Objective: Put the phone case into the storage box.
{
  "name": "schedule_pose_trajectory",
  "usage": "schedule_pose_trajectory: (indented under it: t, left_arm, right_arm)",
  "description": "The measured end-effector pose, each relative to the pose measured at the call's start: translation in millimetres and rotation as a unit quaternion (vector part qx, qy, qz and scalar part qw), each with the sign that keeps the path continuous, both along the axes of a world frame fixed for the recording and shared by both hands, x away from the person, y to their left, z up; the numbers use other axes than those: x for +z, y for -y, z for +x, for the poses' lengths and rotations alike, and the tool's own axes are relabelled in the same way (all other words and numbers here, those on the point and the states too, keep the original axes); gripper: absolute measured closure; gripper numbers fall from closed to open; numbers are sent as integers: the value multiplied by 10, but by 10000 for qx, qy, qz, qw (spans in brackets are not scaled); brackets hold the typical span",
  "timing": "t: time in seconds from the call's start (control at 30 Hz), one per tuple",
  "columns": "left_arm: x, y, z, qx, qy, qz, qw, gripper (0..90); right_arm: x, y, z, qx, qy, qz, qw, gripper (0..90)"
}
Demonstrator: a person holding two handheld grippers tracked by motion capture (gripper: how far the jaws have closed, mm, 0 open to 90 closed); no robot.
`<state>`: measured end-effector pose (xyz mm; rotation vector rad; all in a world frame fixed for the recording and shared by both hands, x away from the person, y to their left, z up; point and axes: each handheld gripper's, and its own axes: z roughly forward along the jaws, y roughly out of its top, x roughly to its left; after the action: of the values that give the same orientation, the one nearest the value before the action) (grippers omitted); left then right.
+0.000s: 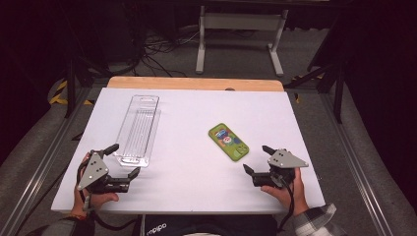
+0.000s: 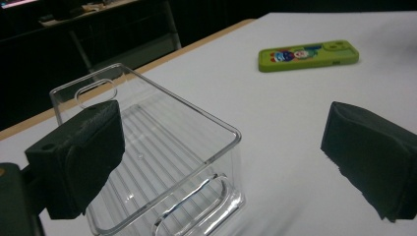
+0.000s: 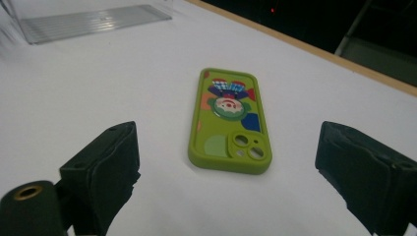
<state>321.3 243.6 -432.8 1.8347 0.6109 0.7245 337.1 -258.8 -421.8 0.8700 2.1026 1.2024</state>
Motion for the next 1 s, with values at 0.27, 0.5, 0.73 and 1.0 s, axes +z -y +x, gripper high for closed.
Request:
schedule_pose_trajectory:
  t: [0.27,0.5,0.73,1.0]
  left_arm:
    - [-3,112,21,-201,-113,157,9996,33]
    - [4,86,8,-86,-74,160,9998,34]
    - [-5,95,19,-15,-24,322,9995,39]
    - [-11,149,12,-46,-22,443,9990,41]
  right_arm:
    - [67,-49,452,-231,-1336,-306,9903,68]
    - [200,-308,752,5,-1800,-905,9795,82]
    - [70,-568,1114,-76,-2718,-1427,9517,82]
    - [-50,-694,1208,-151,-3041,-1720,9368,72]
